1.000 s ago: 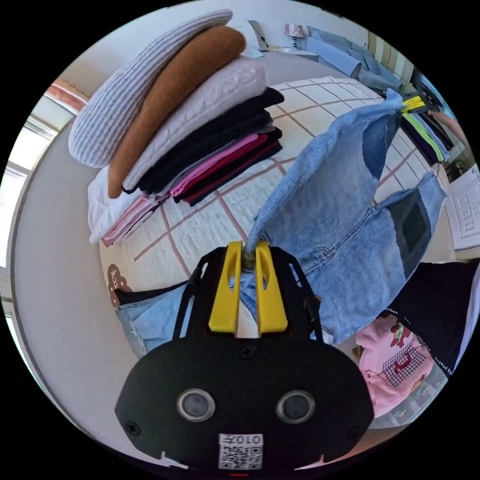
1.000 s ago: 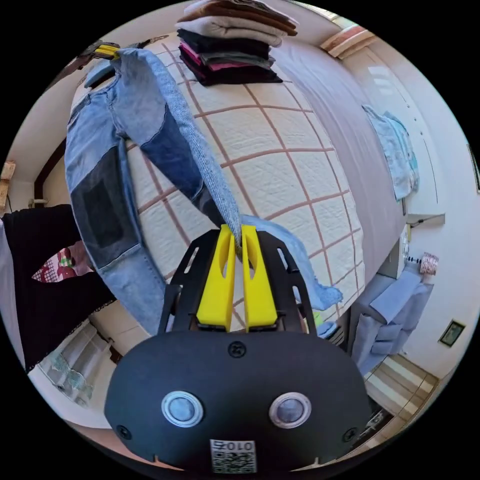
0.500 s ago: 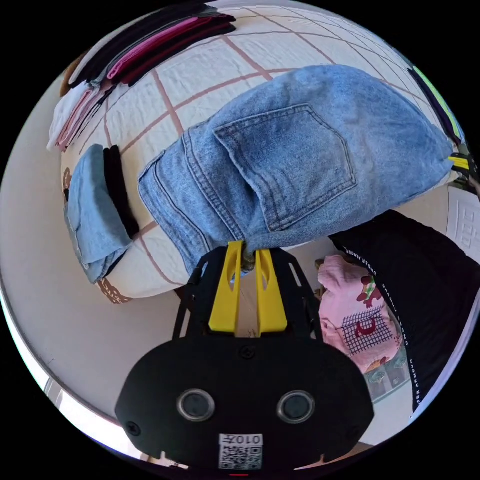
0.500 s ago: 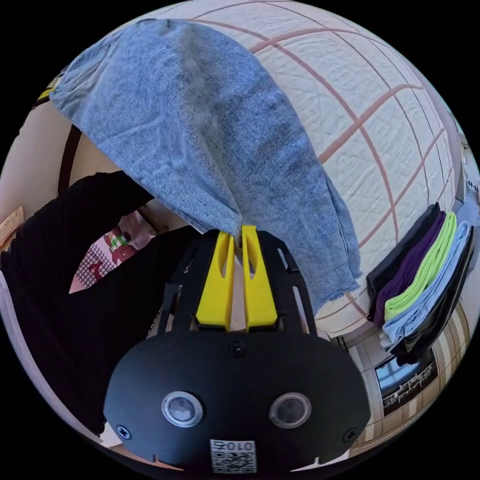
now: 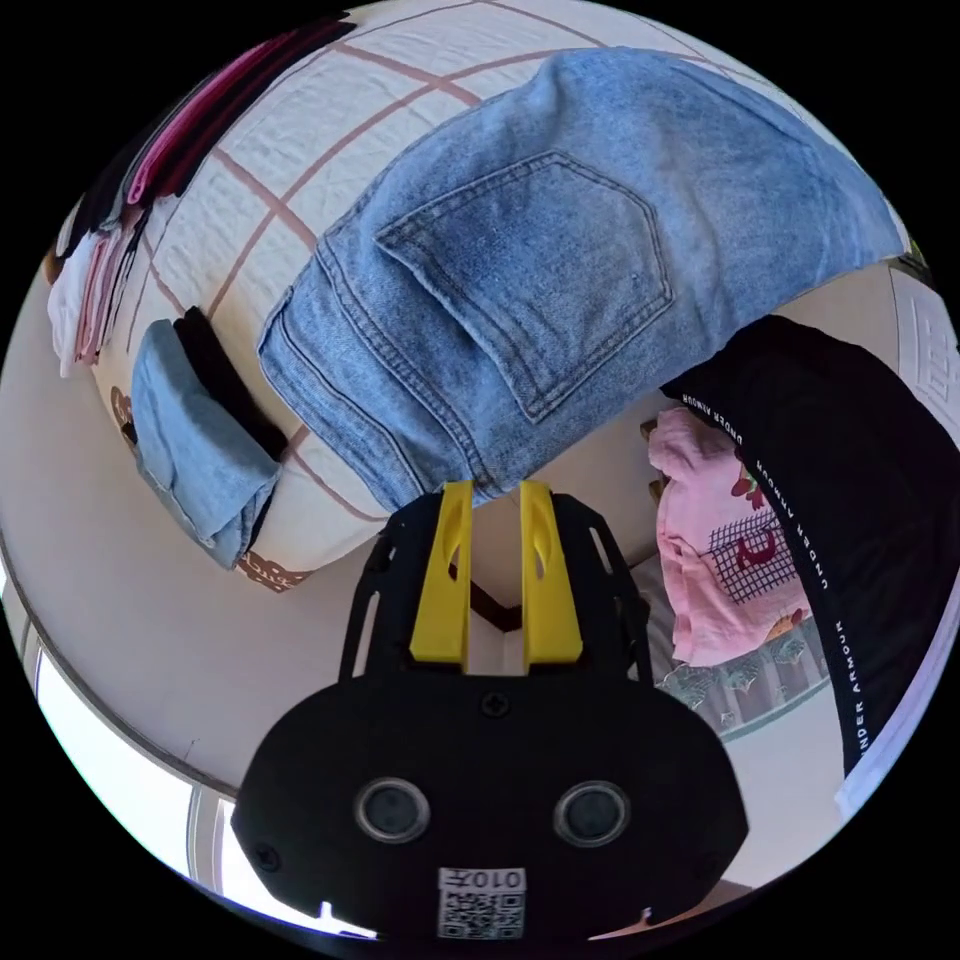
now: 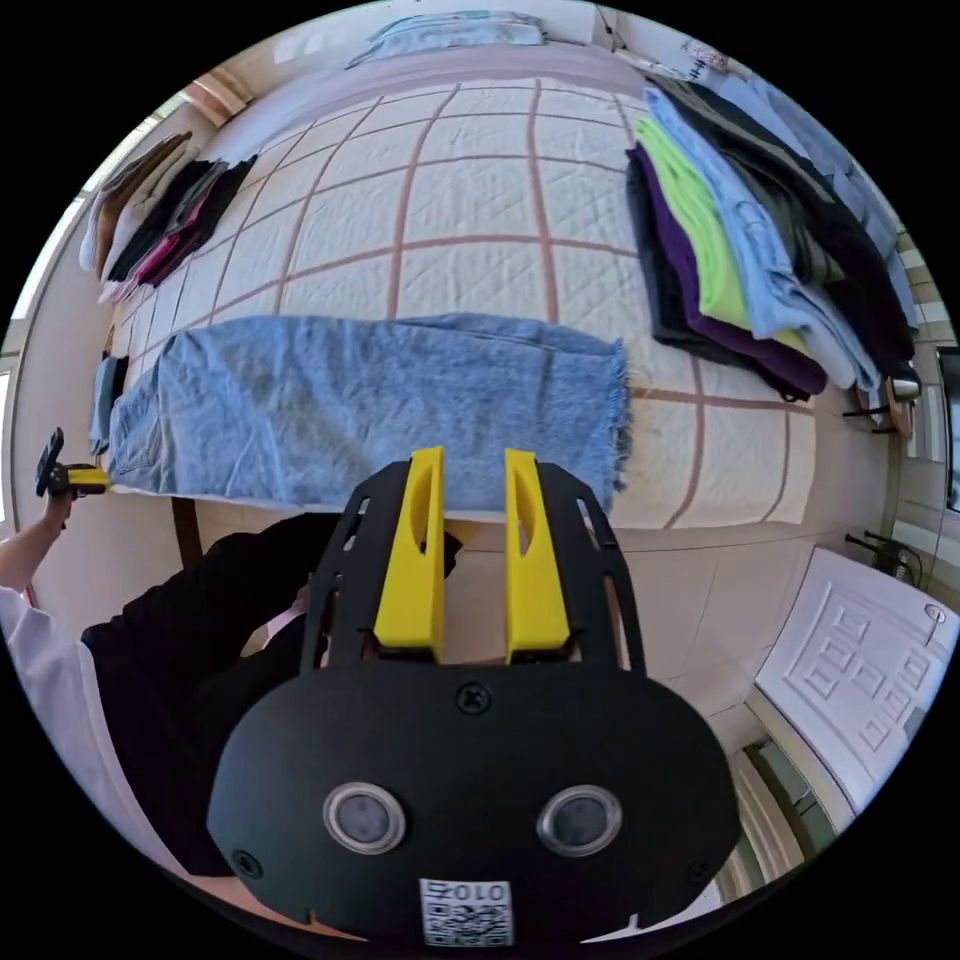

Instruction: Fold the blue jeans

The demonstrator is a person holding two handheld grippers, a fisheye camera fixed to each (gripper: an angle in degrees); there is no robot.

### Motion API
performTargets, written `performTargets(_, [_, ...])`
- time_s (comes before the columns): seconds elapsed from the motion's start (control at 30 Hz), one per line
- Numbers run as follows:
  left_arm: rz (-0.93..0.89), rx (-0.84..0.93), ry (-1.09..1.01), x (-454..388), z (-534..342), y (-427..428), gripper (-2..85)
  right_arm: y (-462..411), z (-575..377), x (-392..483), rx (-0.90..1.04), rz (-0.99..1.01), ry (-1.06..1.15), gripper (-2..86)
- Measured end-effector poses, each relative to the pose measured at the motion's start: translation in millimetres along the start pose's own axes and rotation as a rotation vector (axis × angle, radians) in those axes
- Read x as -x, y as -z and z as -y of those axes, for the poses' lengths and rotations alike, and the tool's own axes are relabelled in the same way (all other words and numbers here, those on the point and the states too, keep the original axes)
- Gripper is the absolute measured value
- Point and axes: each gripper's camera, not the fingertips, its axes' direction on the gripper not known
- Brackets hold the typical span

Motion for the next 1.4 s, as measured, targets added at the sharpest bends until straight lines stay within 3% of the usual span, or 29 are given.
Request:
performTargets(0.1, [0.043,-0.091,0.051,-9,6,41,7.0,-6,21,-21,-0.015,-0.099,0.059,8.0])
performTargets(0.17, [0.059,-0.276,0.010,-27,20,91,7.5,-19,39,-27,0.021,-0.151,0.149,8.1])
performTargets(0.23, [0.149,-0.347,0.013,-44,33,129,7.9,-33,57,-33,0.062,-0.187,0.236,8.2])
performTargets(0.33, [0.115,-0.472,-0.040,-76,50,175,8.2,-51,87,-43,0.081,-0.212,0.357,8.2])
performTargets(0.6, [0.032,-0.462,-0.126,-156,94,195,8.0,-110,130,-16,0.182,-0.276,0.778,6.5])
performTargets(0.73, [-0.026,-0.429,-0.169,-186,107,188,7.3,-88,145,-22,0.235,-0.159,0.766,4.7])
performTargets(0.9, [-0.051,-0.399,-0.208,-202,112,179,7.1,-30,149,-37,0.069,-0.125,0.656,4.4])
performTargets(1.1, [-0.108,-0.389,-0.166,-188,123,172,7.9,-87,174,-37,0.222,-0.174,0.498,5.0])
performTargets(1.23, [-0.091,-0.387,-0.072,-160,111,161,8.2,-67,173,-47,0.216,-0.154,0.316,4.7])
performTargets(1.4, [-0.189,-0.427,0.150,-109,86,128,8.0,-33,133,-23,0.021,-0.235,0.193,4.4])
